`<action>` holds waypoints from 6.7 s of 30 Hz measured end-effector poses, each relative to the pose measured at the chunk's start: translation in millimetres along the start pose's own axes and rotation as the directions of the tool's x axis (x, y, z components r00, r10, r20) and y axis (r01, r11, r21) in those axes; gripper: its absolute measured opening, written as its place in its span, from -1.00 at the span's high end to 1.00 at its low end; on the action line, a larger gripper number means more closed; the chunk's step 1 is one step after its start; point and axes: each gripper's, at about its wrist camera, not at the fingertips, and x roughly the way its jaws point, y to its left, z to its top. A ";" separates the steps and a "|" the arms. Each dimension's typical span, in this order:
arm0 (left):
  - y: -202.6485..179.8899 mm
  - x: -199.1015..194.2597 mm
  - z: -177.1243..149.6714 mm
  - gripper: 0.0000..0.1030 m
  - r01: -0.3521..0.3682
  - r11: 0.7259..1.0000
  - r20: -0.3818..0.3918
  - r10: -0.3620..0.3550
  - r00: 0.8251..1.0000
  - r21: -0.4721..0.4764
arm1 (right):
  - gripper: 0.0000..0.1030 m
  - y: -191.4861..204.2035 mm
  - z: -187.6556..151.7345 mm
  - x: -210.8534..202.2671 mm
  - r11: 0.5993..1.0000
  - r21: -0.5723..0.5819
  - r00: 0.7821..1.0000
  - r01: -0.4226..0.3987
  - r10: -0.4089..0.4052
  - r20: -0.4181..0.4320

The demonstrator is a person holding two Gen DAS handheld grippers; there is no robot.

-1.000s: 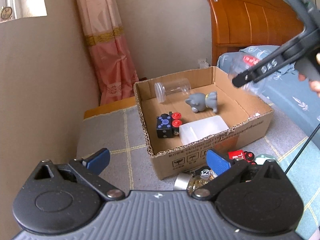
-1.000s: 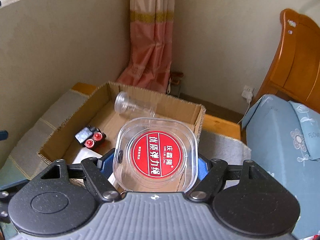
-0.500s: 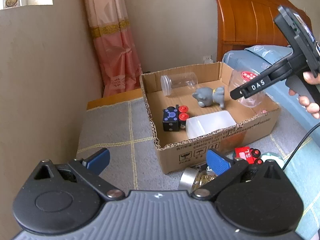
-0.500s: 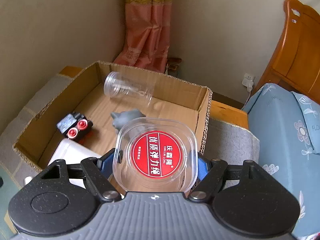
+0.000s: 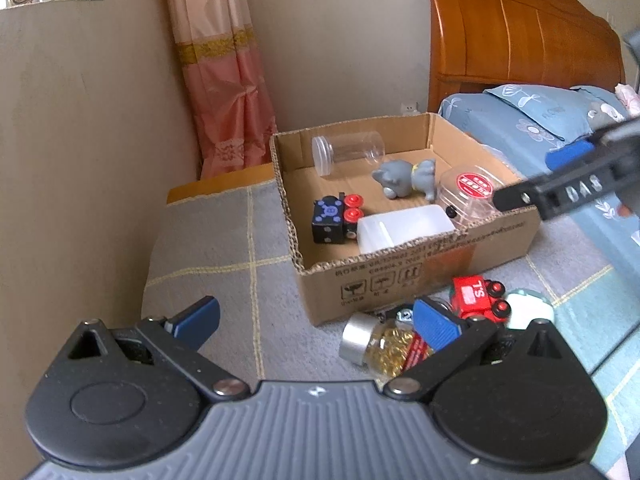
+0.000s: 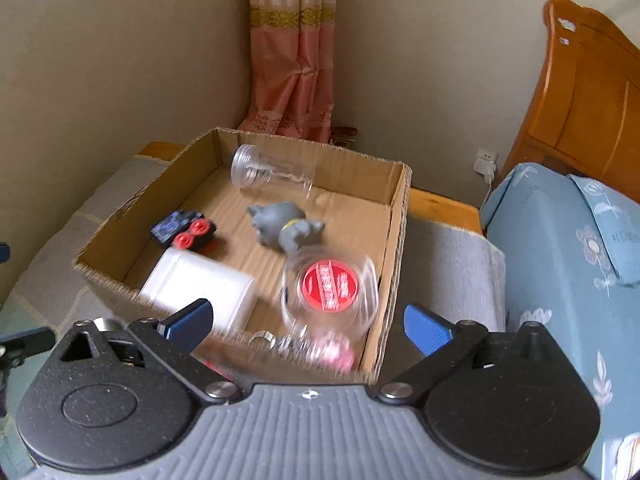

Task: Organize rigid objects
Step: 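Lower the red-label clear box into the cardboard box and open right tool, then grasp the gold capsule jar with left tool while right tool grasps mint-green oval case, then carry jar and oval case into the cardboard box and open both tools, then move both tools back toward the correction tape and red toy train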

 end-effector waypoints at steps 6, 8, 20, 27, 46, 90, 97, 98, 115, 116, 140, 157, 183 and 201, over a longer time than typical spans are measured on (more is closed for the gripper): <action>-5.1 -3.2 -10.0 -0.99 0.025 1.000 -0.017 -0.025 1.000 -0.002 | -1.00 13.4 -57.8 -7.1 0.997 0.072 1.000 0.024 -0.022 -0.021; -7.9 -3.0 -13.2 -0.99 0.034 0.999 -0.024 -0.034 0.999 0.003 | -1.00 19.8 -75.5 -5.1 0.995 0.093 0.999 0.029 -0.026 -0.034; -15.4 8.3 -37.2 -0.99 0.167 0.986 -0.079 -0.165 0.983 0.022 | -1.00 28.2 -114.4 28.8 0.983 0.147 0.990 0.109 -0.095 -0.099; -22.7 33.3 -51.4 -0.99 0.197 0.980 -0.151 -0.191 0.970 0.024 | -1.00 6.8 -119.2 29.5 0.977 0.171 0.991 0.129 -0.118 -0.070; -28.1 70.0 -59.3 -0.99 0.255 0.960 -0.072 -0.248 0.966 0.115 | -1.00 -4.4 -128.9 25.6 0.981 0.155 0.993 0.113 -0.109 -0.035; -44.5 56.2 -29.1 -0.81 0.201 0.969 -0.054 -0.195 0.979 0.143 | -0.41 -3.2 -102.3 31.6 0.997 -0.044 0.997 -0.065 0.062 -0.052; -43.8 53.7 -26.8 -0.80 0.225 0.962 -0.085 -0.214 0.973 0.154 | -0.18 -3.0 -102.9 25.5 0.995 -0.070 0.995 -0.075 0.070 -0.069; -43.4 53.3 -26.4 -0.80 0.227 0.962 -0.092 -0.215 0.972 0.153 | -0.18 -3.6 -103.0 24.8 0.995 -0.066 0.994 -0.079 0.074 -0.075; -35.2 3.1 11.5 -0.80 0.277 0.938 -0.104 -0.260 0.960 0.209 | -0.18 -6.5 -83.2 -25.9 0.981 -0.160 0.993 -0.108 0.099 -0.063; -35.2 -0.5 17.6 -0.80 0.279 0.935 -0.095 -0.265 0.960 0.217 | -0.18 -7.5 -79.4 -29.3 0.980 -0.164 0.993 -0.109 0.101 -0.055; -11.0 106.9 138.4 -0.80 0.185 0.977 -0.050 -0.181 0.982 0.104 | -0.18 -29.1 31.6 -22.5 0.985 -0.156 0.995 -0.074 0.083 0.055; -6.3 71.1 102.1 -0.91 0.153 0.979 -0.036 -0.149 0.988 0.134 | -0.18 -33.8 59.2 12.9 0.990 -0.111 0.995 -0.088 0.092 0.034; 13.8 19.8 54.3 -0.93 0.137 0.982 -0.021 -0.135 0.991 0.127 | -0.98 -42.7 88.1 86.2 0.999 0.039 0.999 0.001 0.001 -0.042; -2.6 -17.0 42.2 -0.94 0.150 0.983 0.056 -0.157 0.986 0.106 | -1.00 -21.8 54.7 14.6 0.999 0.041 0.999 -0.019 0.018 0.031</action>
